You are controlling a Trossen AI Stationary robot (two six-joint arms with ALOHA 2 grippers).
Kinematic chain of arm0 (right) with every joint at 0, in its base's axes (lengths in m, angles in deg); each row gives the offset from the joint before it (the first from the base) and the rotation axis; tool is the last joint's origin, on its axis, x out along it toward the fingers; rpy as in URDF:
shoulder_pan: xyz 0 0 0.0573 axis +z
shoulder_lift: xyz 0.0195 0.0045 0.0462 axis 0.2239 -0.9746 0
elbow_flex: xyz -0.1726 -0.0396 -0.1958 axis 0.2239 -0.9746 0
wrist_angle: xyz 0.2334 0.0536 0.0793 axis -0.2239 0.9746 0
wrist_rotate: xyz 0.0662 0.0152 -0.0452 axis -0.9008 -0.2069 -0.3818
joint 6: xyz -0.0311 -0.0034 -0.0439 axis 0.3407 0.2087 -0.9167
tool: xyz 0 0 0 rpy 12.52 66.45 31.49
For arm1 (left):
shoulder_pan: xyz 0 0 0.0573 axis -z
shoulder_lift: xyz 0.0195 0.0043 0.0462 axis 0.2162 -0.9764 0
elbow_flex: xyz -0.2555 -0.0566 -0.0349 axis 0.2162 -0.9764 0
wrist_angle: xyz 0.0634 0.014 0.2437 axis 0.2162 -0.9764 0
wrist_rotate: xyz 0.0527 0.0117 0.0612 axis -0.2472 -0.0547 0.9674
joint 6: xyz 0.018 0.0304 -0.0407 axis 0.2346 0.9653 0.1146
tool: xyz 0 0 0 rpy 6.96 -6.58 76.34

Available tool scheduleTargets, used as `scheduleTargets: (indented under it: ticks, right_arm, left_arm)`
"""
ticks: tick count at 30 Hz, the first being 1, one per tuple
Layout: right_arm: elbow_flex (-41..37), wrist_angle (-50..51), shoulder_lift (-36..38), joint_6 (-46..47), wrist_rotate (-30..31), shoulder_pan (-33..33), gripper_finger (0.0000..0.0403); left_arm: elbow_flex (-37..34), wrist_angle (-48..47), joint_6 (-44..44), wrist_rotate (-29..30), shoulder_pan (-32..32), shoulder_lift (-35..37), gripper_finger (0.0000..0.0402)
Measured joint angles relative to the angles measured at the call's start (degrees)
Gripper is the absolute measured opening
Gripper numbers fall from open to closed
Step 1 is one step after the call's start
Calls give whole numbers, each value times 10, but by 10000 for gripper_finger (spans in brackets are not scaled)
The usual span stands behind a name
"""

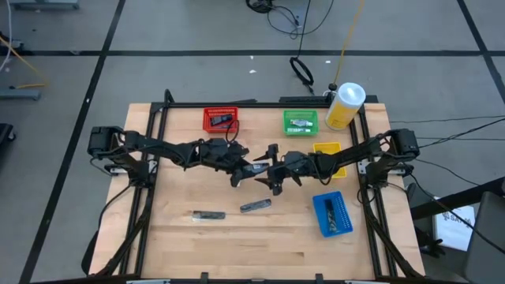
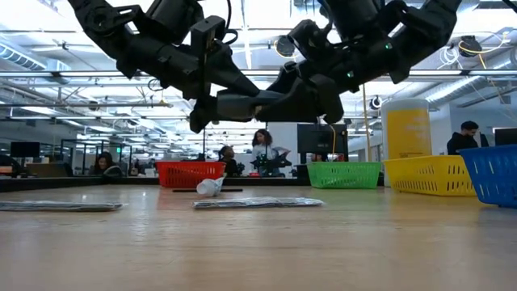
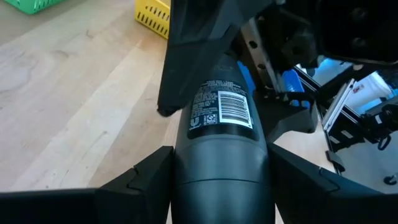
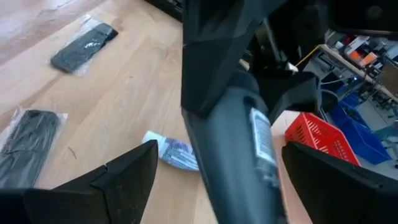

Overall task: Pick & Place Travel size toiletries
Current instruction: Put the gray deodorant into the yellow bin

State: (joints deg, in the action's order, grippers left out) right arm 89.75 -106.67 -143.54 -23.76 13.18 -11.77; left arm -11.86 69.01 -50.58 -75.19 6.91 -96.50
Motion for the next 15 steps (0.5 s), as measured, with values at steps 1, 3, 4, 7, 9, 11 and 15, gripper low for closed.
scheduleTargets:
  ticks: [1,3,4,7,9,11,15]
  right_arm:
    - [0,-2,0,0,0,0,331]
    - [0,-10,0,0,0,0,323]
    - [0,-11,0,0,-1,0,317]
    - [0,-11,0,7,-1,1,287]
    - [0,-13,0,9,-1,1,263]
    - [0,-17,0,9,0,1,237]
    - [0,-21,6,10,1,1,183]
  left_arm:
    - [0,-1,0,1,-1,0,224]
    - [0,-4,0,1,-1,0,225]
    - [0,-4,0,1,-2,0,225]
    - [0,-7,-1,1,-5,0,225]
    - [0,-16,-2,3,-9,0,225]
    - [0,-19,-2,3,-11,0,225]
    - [0,-20,-2,5,-15,0,225]
